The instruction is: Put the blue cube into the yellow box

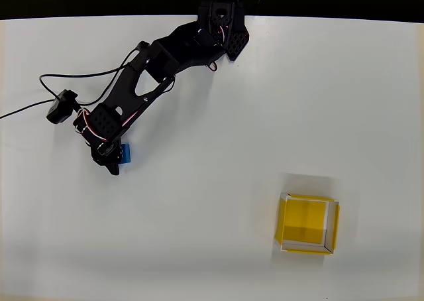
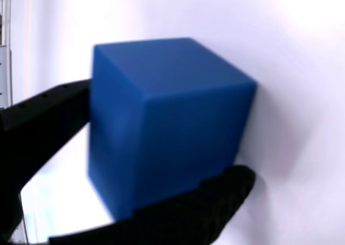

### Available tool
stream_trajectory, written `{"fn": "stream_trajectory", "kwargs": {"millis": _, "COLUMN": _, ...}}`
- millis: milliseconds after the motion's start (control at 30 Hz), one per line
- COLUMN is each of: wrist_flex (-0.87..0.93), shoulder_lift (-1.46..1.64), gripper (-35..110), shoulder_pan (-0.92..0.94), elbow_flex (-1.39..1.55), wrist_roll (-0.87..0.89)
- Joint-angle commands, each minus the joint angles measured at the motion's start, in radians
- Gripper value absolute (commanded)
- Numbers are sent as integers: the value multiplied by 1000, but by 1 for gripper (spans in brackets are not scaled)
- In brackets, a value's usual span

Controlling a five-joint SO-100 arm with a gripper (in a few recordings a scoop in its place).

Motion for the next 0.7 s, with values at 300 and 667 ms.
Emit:
{"fn": "stream_trajectory", "kwargs": {"millis": 300, "wrist_flex": 21, "shoulder_lift": 75, "gripper": 20, "shoulder_pan": -23, "elbow_flex": -77, "wrist_roll": -83}}
{"fn": "stream_trajectory", "kwargs": {"millis": 667, "wrist_flex": -63, "shoulder_lift": 304, "gripper": 16, "shoulder_pan": -60, "elbow_flex": 101, "wrist_roll": -175}}
